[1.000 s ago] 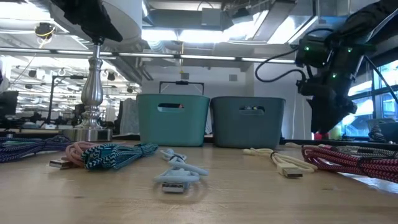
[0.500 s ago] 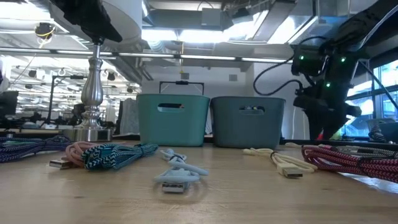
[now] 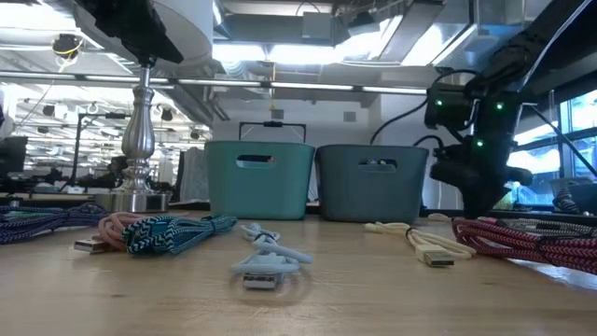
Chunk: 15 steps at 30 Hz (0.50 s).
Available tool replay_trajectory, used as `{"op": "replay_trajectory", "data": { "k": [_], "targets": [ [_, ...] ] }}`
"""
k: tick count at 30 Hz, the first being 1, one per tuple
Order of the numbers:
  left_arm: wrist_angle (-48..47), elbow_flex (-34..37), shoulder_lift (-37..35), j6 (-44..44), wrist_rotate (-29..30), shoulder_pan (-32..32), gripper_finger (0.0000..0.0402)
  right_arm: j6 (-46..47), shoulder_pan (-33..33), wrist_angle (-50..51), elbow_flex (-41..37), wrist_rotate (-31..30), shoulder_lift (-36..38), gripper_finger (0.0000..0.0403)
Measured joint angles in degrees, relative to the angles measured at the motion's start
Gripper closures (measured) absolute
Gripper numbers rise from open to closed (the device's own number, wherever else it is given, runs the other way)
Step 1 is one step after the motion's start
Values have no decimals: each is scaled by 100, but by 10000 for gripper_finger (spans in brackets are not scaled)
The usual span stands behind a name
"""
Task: Pick and place USB-C Cables
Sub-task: Put the white charger cable into the blue bin
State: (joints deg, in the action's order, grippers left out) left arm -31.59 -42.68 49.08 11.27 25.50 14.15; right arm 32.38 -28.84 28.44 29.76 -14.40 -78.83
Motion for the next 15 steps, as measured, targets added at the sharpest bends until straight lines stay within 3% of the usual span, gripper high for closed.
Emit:
{"op": "replay_trajectory", "data": {
  "k": [6, 11, 15],
  "targets": [
    [0, 0, 0, 7, -4, 0, 398, 583, -18, 1101, -39, -1511, 450, 393],
    [2, 0, 0, 0, 60, 0, 398, 390, 228, 957, 110, -1312, 1106, 396],
    [2, 0, 0, -1, 262, 0, 398, 114, 681, 885, 700, -1276, 1607, 396]
  ]
}}
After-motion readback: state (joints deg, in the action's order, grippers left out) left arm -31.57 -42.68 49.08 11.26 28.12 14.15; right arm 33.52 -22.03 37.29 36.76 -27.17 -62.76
